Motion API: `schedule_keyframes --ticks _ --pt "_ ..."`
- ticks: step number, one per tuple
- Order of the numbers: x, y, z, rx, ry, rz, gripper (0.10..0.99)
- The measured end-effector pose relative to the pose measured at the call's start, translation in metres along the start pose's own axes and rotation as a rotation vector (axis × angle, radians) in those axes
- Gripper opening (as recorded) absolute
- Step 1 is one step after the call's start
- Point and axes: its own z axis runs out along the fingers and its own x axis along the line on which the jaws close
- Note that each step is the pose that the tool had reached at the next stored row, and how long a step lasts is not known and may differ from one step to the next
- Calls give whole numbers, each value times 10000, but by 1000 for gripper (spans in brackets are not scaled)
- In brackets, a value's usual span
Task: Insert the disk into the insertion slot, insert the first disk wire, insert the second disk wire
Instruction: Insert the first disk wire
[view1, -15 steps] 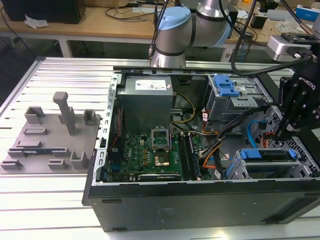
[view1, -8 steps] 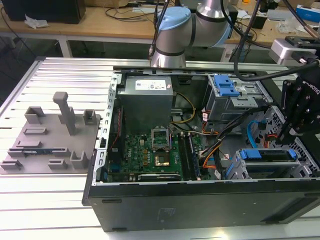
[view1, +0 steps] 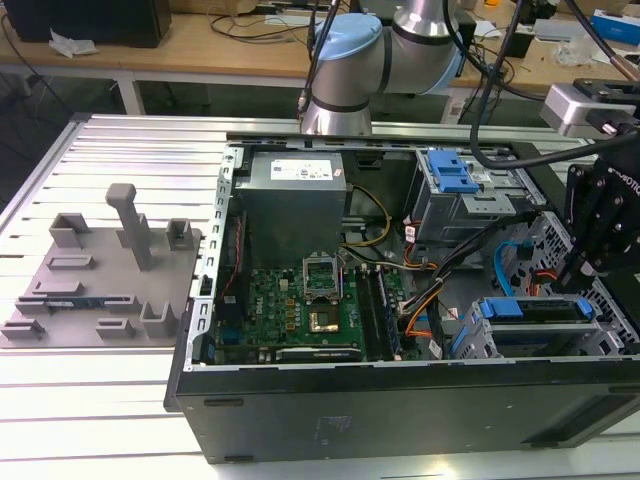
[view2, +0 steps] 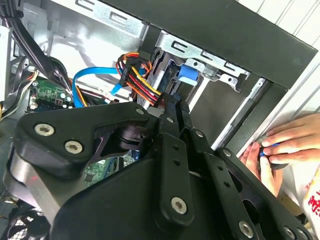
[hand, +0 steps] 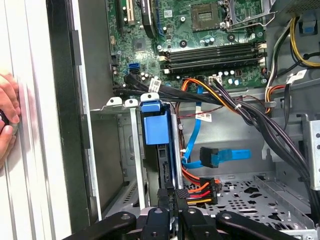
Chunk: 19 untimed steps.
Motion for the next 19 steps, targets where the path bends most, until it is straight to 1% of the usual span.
schedule_keyframes --ticks 11,16,19 --pt "0 0 3 -1 -3 0 165" --pt "-37 4 0 24 -3 -206 165" --pt "-42 4 -1 31 -4 -250 165"
